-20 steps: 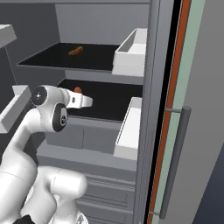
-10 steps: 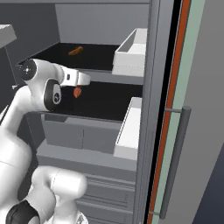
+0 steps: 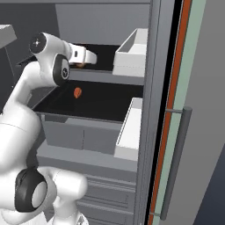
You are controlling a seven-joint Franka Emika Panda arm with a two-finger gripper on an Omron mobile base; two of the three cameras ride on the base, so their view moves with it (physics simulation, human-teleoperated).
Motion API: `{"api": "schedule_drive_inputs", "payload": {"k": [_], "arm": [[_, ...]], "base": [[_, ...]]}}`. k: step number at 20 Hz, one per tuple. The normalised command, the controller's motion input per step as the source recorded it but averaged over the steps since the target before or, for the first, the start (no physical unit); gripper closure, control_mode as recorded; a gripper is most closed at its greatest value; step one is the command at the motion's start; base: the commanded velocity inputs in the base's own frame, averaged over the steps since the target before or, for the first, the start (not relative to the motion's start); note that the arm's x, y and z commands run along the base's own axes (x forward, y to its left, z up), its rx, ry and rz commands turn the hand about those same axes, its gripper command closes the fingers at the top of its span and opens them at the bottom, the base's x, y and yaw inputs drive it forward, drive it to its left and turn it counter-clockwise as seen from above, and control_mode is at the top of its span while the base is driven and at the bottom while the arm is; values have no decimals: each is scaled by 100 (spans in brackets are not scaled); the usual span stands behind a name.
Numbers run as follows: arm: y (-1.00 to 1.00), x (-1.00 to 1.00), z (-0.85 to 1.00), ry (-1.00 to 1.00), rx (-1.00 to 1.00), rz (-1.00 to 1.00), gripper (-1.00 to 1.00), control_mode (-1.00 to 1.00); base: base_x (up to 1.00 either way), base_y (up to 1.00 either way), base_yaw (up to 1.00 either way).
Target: Place the peach in the correct fridge rack based on whether it is a fruit or vegetable. Finally, close the fridge door.
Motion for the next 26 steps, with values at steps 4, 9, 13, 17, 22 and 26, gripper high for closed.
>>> {"api": "schedule_drive_inputs", "payload": {"k": [4,9,13,17,22,26], "arm": [[0,75,11,9,0,0,100,-100],[-1,56,-15,1,0,2,100,-100],[-6,56,-34,0,0,5,100,-100],[-2,58,-34,1,0,5,100,-100],[-3,73,-38,5,0,2,100,-100],[-3,56,-39,4,0,0,100,-100]], "base": [[0,0,0],[0,0,0],[0,0,0],[0,0,0],[0,0,0],[0,0,0]]}}
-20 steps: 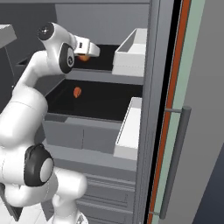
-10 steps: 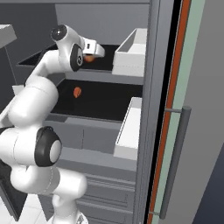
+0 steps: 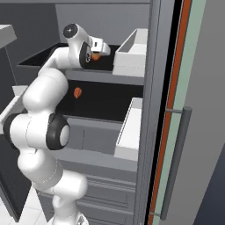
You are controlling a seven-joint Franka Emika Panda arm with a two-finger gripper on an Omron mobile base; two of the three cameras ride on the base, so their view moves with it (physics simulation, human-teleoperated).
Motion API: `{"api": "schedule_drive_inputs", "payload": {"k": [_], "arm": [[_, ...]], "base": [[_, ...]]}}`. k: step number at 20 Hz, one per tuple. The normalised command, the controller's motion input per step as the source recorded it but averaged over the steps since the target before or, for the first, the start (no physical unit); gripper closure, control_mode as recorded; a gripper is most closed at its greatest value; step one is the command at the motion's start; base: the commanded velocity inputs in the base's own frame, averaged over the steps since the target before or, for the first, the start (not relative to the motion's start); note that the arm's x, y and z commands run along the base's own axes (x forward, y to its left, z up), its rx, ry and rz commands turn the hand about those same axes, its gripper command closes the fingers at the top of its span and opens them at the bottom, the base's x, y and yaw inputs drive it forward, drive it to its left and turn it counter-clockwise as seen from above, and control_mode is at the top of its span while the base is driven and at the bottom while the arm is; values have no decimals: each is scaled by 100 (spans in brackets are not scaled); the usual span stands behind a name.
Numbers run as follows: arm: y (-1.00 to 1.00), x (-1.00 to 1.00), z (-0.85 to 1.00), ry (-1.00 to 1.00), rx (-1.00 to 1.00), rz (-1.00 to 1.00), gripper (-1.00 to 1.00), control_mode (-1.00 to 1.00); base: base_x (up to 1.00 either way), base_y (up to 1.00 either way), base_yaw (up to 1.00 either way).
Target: Place the peach in the correct fridge rack based on whether it is a fruit or vegetable. Finally, close the fridge door.
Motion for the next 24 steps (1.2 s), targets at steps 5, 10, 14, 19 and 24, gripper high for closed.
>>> {"api": "schedule_drive_inputs", "payload": {"k": [5,10,14,19,24], "arm": [[-12,-2,-57,-5,0,0,-100,-100],[-16,-20,-6,-20,0,0,-100,-100],[0,-1,0,-9,0,0,-100,-100],[0,-23,19,0,0,0,-100,-100],[0,-99,45,-2,4,0,-100,-100]], "base": [[0,0,0],[0,0,0],[0,0,0],[0,0,0],[0,0,0]]}}
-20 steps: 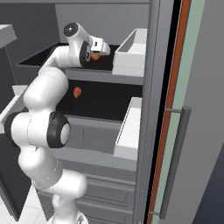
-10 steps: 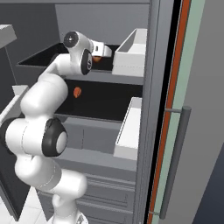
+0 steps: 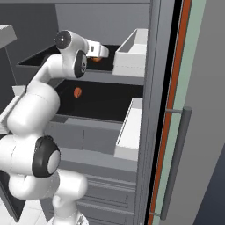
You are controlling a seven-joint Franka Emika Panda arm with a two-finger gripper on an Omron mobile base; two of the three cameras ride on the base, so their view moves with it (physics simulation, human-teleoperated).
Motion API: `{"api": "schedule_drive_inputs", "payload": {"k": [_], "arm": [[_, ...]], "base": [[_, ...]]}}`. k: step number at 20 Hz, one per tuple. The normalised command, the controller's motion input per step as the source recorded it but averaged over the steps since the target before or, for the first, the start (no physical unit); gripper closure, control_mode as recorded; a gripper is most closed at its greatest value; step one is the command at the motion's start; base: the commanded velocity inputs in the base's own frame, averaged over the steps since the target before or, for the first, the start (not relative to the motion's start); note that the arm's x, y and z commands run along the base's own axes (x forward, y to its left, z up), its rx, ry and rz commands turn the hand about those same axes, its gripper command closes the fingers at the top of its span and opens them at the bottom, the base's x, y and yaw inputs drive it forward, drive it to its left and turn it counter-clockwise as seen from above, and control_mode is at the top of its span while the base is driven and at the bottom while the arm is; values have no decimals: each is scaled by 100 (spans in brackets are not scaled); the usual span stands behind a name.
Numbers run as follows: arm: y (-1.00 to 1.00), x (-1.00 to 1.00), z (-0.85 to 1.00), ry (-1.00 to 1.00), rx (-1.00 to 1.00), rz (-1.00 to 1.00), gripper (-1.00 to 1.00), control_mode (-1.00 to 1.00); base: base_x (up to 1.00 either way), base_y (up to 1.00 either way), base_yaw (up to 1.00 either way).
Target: Place the peach in the correct fridge rack based on whether it is a fruit or vegetable. Finally, close the fridge door.
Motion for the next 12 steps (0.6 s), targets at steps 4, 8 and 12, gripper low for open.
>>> {"api": "schedule_drive_inputs", "payload": {"k": [4,8,12], "arm": [[0,-100,12,-6,7,0,-100,-100],[0,-100,0,-3,7,0,-100,-100],[0,-100,0,0,5,0,-100,-100]], "base": [[0,0,0],[0,0,0],[0,0,0]]}}
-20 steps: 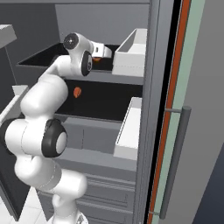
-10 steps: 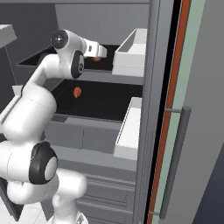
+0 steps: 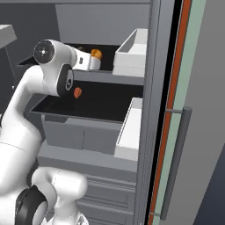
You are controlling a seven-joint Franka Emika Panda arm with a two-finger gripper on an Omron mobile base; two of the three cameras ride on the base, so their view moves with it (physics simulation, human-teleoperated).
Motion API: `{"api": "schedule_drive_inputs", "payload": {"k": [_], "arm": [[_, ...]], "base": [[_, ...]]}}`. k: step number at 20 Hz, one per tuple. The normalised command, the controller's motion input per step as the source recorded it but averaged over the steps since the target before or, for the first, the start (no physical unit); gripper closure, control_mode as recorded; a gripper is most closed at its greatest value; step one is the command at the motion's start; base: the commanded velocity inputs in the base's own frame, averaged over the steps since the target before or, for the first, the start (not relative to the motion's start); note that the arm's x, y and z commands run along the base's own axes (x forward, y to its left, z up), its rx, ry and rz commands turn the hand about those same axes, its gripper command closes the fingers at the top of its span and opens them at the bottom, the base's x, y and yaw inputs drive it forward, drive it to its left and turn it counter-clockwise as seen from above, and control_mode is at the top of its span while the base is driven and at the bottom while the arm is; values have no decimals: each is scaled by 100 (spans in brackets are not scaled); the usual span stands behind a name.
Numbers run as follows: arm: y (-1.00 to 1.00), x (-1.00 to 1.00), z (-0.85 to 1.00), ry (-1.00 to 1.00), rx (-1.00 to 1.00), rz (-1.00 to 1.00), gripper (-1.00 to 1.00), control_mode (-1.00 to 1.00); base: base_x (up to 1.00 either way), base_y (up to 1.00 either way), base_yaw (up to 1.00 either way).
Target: Place the peach in the correct fridge rack based on whether it is a fruit or vegetable. Finally, close the fridge door.
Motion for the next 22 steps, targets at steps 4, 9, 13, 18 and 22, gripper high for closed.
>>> {"api": "schedule_drive_inputs", "payload": {"k": [4,9,13,18,22], "arm": [[0,-40,0,0,0,0,-100,-100],[0,0,0,0,0,0,-100,100],[0,0,0,0,0,0,-100,100],[0,0,0,0,0,0,-100,100],[0,0,0,0,0,0,-100,100]], "base": [[0,0,0],[-31,0,-1],[-100,0,-7],[-54,2,-1],[-51,0,0]]}}
